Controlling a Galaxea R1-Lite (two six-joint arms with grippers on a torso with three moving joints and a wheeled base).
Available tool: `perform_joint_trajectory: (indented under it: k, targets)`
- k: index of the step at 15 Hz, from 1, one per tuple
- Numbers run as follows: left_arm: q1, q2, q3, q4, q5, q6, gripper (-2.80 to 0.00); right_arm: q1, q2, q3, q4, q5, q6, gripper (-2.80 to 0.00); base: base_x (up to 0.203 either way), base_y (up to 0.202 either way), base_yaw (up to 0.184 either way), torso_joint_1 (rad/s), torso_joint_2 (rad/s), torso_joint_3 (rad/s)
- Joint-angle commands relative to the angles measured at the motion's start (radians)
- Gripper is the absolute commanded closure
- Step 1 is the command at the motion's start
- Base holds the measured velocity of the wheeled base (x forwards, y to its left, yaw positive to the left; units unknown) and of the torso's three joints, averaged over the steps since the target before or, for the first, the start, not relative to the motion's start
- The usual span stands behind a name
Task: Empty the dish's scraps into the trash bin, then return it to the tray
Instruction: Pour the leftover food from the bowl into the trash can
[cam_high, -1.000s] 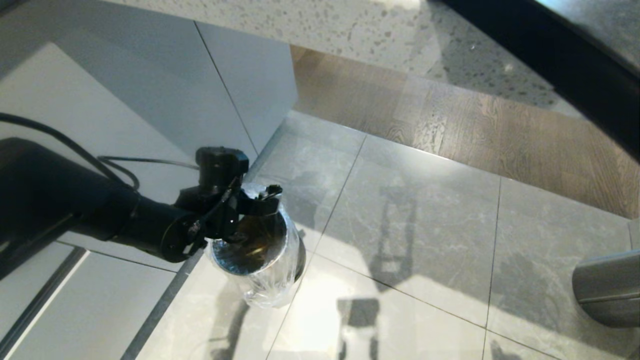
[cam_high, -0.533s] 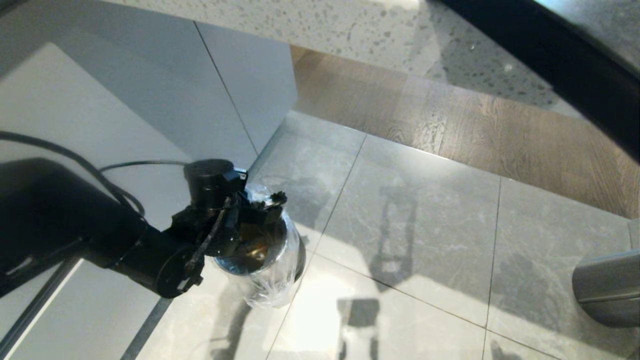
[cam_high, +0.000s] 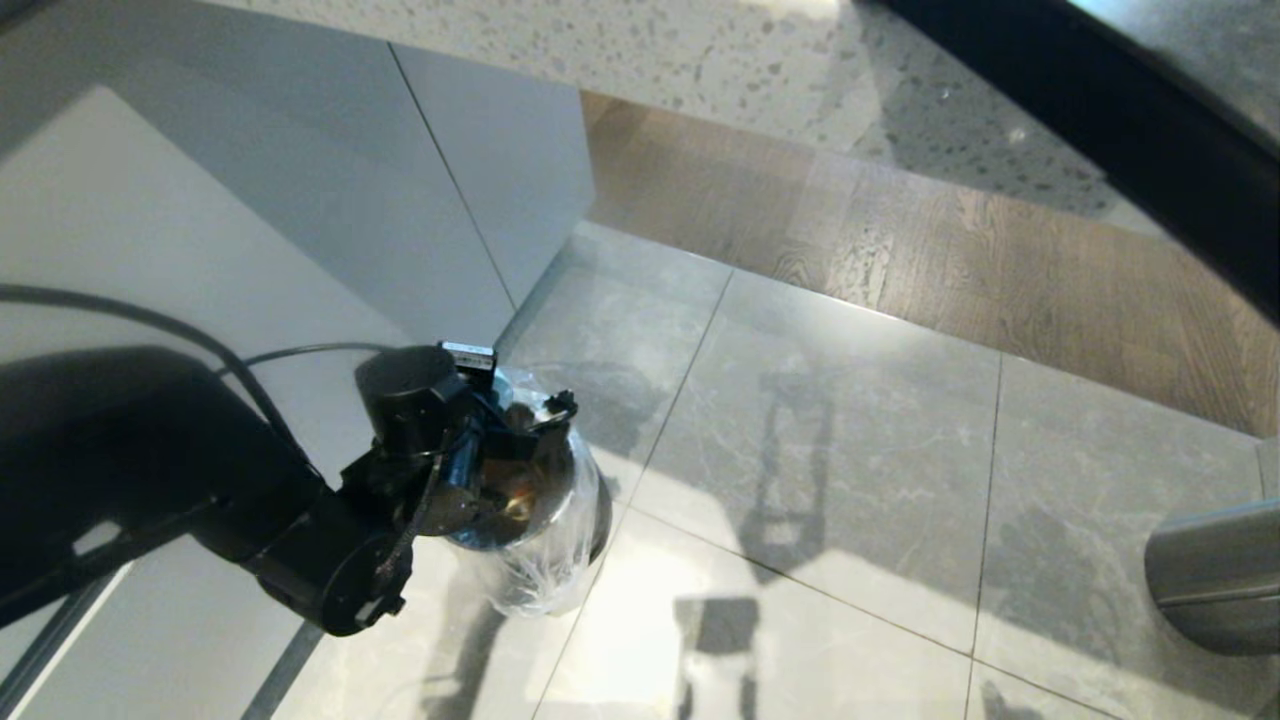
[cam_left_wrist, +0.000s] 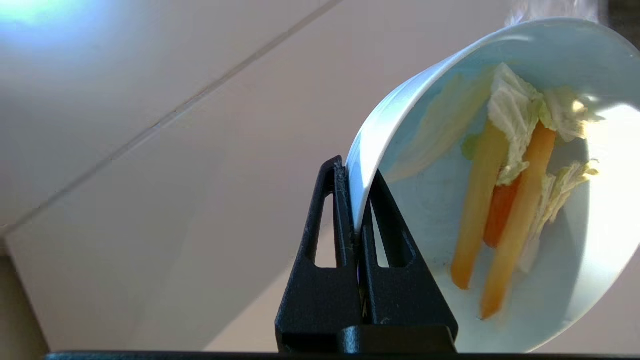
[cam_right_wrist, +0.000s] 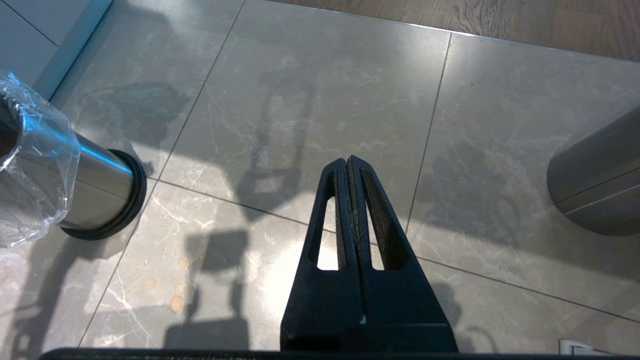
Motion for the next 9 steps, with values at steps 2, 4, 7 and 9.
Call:
perform_joint_trajectory:
  k: [2, 4, 7, 9]
  targets:
    - [0.0, 0.055, -0.006, -0.048, -0.006, 0.014, 0.0, 0.0, 0.0, 0.0, 0.0, -0.001, 0.001, 0.0, 0.0, 0.0, 0.0, 0.0, 0.0, 0.0]
    - [0.003, 0.071, 0.001, -0.141, -0.007, 0.077, 0.0, 0.0, 0.0, 0.0, -0.001, -0.001, 0.001, 0.0, 0.0, 0.0, 0.0, 0.0, 0.0, 0.0]
    - [0.014, 0.082, -0.003, -0.198, -0.018, 0.162, 0.0, 0.0, 0.0, 0.0, 0.0, -0.001, 0.001, 0.0, 0.0, 0.0, 0.0, 0.0, 0.0, 0.0]
    - [0.033, 0.076, 0.022, -0.22, -0.063, 0.185, 0.0, 0.0, 0.0, 0.0, -0.001, -0.001, 0.001, 0.0, 0.0, 0.0, 0.0, 0.0, 0.0, 0.0]
